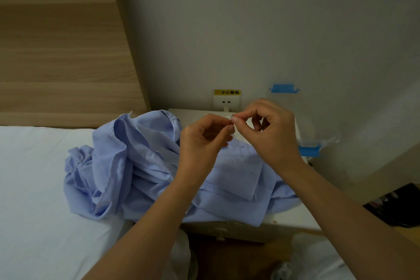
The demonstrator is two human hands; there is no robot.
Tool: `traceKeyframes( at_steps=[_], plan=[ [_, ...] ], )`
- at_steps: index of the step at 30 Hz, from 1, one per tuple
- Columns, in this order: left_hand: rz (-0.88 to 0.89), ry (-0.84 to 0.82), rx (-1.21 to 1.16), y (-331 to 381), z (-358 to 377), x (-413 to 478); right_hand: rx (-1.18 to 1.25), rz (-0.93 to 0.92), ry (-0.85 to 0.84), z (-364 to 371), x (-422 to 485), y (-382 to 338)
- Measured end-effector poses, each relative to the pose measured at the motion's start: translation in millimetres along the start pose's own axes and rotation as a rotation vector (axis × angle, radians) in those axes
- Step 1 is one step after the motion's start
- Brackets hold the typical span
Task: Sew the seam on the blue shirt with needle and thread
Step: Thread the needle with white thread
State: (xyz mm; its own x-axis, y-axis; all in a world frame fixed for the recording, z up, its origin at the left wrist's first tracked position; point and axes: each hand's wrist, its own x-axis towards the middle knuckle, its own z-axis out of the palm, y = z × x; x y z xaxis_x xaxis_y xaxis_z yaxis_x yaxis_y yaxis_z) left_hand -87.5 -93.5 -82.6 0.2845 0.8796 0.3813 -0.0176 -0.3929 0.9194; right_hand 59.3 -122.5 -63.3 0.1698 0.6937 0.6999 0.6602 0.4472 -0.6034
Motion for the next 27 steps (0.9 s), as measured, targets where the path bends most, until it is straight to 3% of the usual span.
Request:
traceKeyframes(
  at_steps=[12, 27],
  plan=[
    [0.079, 0.023, 0.121, -5.4, -2.7, 0.3, 0.168, 0.154, -0.078, -0.8, 1.8, -3.0],
    [0.175, 0.059, 0.246, 2.1, -8.1, 3.1, 0.198, 0.228, -0.173, -4.6, 3.3, -4.9]
  ],
)
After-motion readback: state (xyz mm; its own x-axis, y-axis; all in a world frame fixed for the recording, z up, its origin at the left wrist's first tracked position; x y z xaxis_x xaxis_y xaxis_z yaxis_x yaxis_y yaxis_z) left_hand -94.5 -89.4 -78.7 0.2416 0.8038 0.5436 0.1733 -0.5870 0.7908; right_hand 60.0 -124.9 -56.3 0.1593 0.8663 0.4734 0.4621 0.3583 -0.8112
